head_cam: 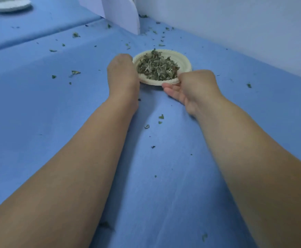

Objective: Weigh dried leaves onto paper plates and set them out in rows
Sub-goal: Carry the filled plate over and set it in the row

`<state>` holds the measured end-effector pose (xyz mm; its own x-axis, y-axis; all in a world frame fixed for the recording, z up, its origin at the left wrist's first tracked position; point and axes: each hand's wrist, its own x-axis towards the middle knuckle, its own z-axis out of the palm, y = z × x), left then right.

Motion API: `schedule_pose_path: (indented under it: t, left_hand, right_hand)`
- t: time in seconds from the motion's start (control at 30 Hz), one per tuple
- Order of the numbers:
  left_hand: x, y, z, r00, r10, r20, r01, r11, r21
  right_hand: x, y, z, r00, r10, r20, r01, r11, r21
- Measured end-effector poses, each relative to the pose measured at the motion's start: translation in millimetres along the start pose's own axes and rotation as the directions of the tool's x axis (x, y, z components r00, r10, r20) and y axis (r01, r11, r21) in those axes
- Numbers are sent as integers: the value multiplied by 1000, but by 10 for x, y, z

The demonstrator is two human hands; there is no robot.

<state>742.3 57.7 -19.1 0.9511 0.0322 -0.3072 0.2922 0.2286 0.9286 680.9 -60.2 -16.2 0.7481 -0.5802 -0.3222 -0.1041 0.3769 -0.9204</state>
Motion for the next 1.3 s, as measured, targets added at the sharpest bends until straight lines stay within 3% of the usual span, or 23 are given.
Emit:
schedule_pose_path:
  t: [0.03, 0.1, 0.3, 0.43, 0.5, 0.53, 0.57, 0.6, 0.63, 0.7, 0.77, 1.07, 1.23, 1.3]
  left_hand:
    - [46, 5, 7, 1000, -22, -2, 22, 997, -76]
    - [98, 20, 35, 999, 41, 5, -40, 997, -63]
    - [33, -4, 42, 969, -71, 238, 149, 933, -328]
    - [19, -25, 32, 943, -80, 324, 208, 901, -382]
    - [20, -1, 19, 935, -90, 342, 237, 878, -416]
    - [24, 7, -2, 931, -101, 352, 257, 865, -432]
    - [31, 7, -19, 927, -113, 356, 277, 849, -451]
    - [45, 4, -34, 925, -126, 360, 297, 831, -471]
    - [64, -1, -50, 922, -134, 363, 311, 813, -491]
    - [98, 1, -89, 923, -138, 359, 323, 784, -530]
    - [125, 9, -116, 924, -141, 355, 332, 756, -564]
    - [97, -4, -192, 912, -144, 385, 362, 722, -589]
    - [106, 9, -195, 908, -154, 390, 377, 705, -600]
    - [99, 9, -182, 905, -158, 394, 381, 714, -588]
  right_hand:
    - [99, -11, 64, 1000, 1, -1, -1, 1000, -1]
    - [282, -51, 179, 1000, -13, -8, 13, 1000, -4]
    - [752, -203, 447, 998, -8, -55, 9, 1000, 11]
    - [874, -265, 463, 994, -46, -95, 53, 997, 63]
    - [843, -189, 427, 972, -208, -113, 189, 969, -161]
    - [837, -136, 408, 926, -369, -79, 307, 859, -409]
    - [836, -87, 400, 854, -519, 33, 413, 639, -650]
    - [855, -57, 411, 788, -593, 166, 467, 399, -789]
    - [894, -47, 444, 755, -604, 255, 470, 228, -852]
    - [1002, -76, 530, 770, -564, 298, 422, 101, -901]
    - [1124, -102, 604, 809, -528, 259, 360, 97, -928]
    - [1684, -241, 732, 821, -549, 155, 294, 174, -940]
    - [1887, -303, 790, 842, -517, 156, 324, 252, -912]
    - [1911, -297, 798, 838, -519, 171, 333, 235, -913]
